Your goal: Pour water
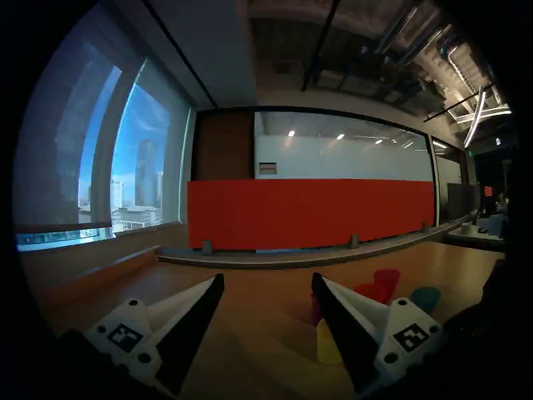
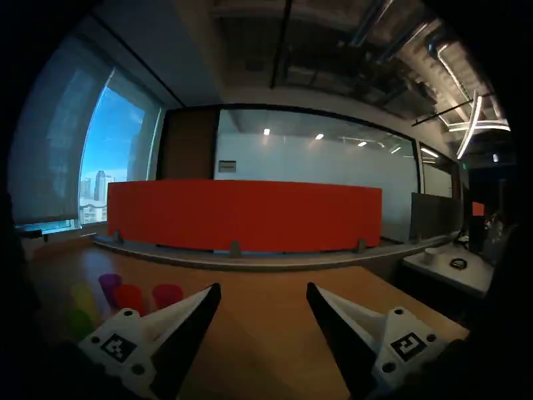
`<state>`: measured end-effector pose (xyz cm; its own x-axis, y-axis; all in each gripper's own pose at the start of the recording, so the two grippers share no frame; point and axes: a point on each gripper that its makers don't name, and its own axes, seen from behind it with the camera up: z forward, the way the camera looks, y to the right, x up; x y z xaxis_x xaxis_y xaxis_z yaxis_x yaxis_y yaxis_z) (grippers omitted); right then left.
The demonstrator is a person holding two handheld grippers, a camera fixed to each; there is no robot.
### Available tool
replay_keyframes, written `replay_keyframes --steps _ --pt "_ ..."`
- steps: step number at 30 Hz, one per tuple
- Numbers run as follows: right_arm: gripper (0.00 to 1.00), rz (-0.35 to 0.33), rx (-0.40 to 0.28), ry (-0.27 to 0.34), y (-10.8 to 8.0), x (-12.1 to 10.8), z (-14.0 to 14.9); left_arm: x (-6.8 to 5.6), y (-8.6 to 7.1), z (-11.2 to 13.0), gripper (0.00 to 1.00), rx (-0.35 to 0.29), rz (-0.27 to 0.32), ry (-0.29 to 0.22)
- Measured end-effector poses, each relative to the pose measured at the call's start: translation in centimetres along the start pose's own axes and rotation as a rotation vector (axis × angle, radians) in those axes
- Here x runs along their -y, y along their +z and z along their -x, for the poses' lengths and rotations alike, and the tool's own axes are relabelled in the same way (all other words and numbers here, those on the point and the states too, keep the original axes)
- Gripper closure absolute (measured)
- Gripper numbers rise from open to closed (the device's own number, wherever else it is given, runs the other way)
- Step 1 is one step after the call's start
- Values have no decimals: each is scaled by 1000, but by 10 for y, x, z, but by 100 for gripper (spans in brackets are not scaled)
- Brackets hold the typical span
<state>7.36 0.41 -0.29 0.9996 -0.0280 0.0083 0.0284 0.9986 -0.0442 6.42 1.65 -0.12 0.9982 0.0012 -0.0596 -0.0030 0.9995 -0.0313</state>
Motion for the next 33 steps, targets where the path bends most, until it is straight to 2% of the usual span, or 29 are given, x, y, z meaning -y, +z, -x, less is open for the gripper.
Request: replay_keyframes --steps 8,21,29,33 --pt "0 11 11 9 3 2 -1 -1 0 10 3 -3 -10 5" --pt "0 24 22 -3 3 7 -2 11 -5 39 3 13 -23 -39" --pt "1 33 35 2 3 6 2 19 -7 45 3 15 -34 -30" --pt "0 30 38 6 4 7 4 20 -8 47 2 16 -34 -41"
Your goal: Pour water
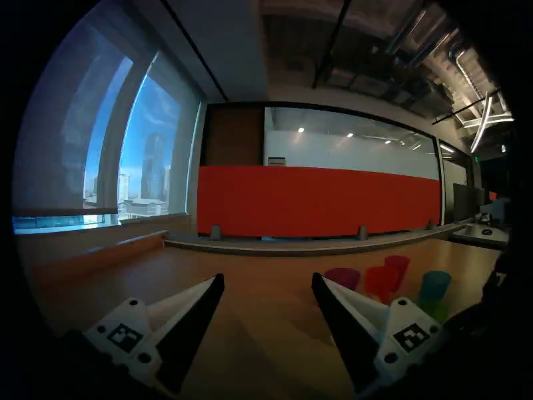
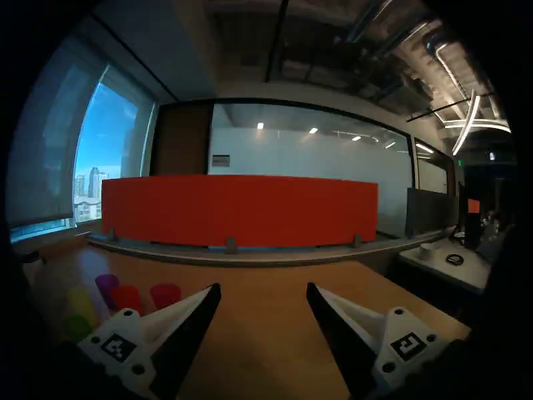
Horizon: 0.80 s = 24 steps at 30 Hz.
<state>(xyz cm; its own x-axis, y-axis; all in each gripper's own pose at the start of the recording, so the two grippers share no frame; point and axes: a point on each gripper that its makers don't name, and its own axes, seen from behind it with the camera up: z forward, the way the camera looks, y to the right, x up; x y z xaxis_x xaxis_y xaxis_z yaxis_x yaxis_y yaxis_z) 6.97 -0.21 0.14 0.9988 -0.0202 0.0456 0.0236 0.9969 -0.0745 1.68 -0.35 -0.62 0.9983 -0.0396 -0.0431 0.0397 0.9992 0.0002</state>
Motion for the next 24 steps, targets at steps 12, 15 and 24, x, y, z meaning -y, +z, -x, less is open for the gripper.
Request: replay_keyframes --steps 12,15,24 --pt "0 -13 -3 -28 0 7 -3 -2 0 7 2 14 8 5" --pt "0 -15 -4 -27 1 8 -6 -2 0 8 2 19 7 10" --pt "0 -23 -5 -32 0 12 -8 -4 2 15 2 42 13 34"
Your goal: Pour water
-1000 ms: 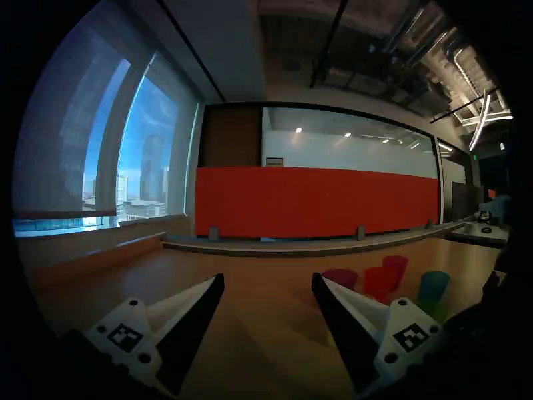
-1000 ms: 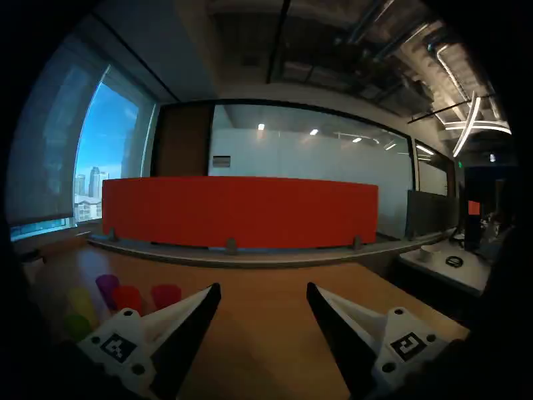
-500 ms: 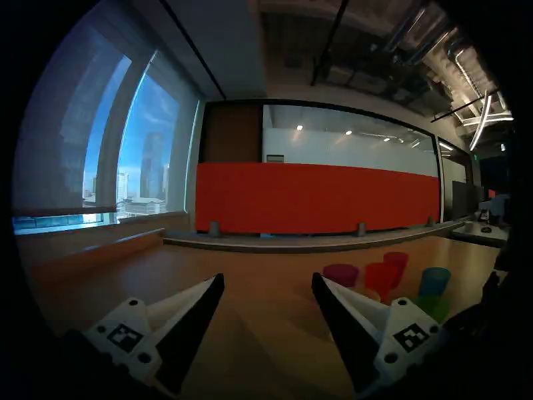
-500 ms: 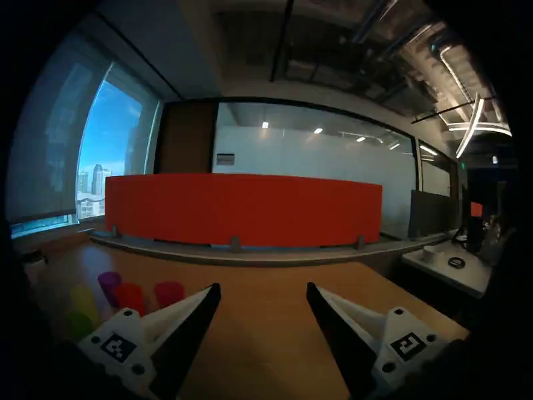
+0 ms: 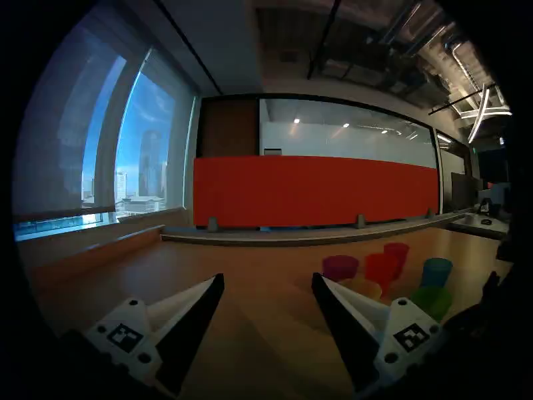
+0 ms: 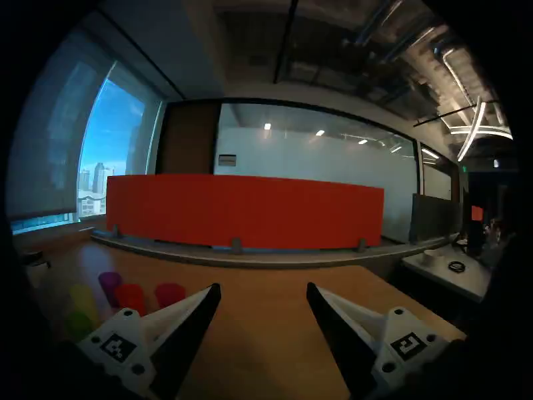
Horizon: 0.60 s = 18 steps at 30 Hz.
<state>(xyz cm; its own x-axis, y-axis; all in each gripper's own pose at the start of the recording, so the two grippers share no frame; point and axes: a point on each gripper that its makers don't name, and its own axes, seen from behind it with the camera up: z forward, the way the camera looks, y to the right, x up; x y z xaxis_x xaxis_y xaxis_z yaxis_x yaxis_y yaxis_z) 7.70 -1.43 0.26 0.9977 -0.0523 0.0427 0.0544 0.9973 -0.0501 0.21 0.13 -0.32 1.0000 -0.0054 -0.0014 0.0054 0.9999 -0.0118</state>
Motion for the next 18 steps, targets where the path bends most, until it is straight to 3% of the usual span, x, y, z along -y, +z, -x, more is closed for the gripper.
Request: replay_keyframes --steps 18 --pt "0 -5 -36 0 -3 -2 -7 -1 0 2 2 2 -1 5"
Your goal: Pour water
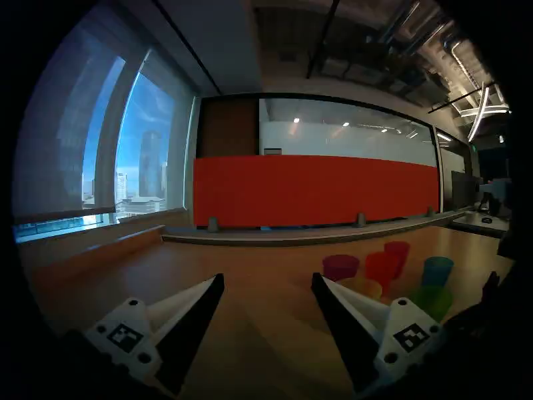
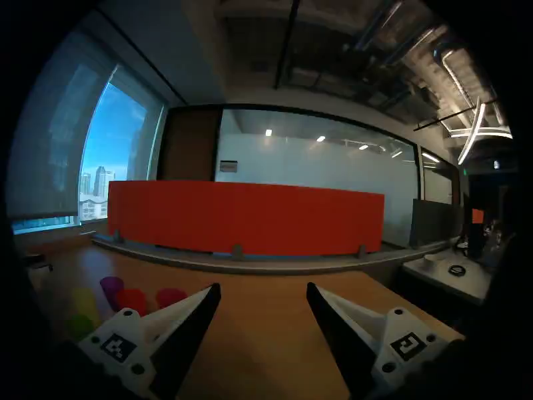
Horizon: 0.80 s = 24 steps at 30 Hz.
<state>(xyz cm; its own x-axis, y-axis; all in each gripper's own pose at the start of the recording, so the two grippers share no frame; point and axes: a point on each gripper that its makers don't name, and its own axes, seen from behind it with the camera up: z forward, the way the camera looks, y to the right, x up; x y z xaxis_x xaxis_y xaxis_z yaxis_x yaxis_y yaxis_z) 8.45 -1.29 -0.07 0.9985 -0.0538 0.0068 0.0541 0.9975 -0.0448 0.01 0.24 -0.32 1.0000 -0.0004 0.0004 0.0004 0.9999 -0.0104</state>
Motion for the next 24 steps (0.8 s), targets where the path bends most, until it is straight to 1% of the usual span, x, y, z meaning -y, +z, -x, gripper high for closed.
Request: replay_keyframes --steps 8,11,17,20,24 --pt "0 -5 -29 6 -8 -5 1 0 0 0 2 0 0 -1" --pt "0 -17 -39 12 -9 -5 5 0 0 0 2 0 0 -1" --pt "1 -38 -60 35 -9 -3 15 0 0 0 2 0 0 -1" --pt "0 -56 -79 38 -8 2 19 0 0 0 2 0 0 -1" --pt "0 -76 -79 50 -8 7 31 0 0 0 2 0 0 -1"
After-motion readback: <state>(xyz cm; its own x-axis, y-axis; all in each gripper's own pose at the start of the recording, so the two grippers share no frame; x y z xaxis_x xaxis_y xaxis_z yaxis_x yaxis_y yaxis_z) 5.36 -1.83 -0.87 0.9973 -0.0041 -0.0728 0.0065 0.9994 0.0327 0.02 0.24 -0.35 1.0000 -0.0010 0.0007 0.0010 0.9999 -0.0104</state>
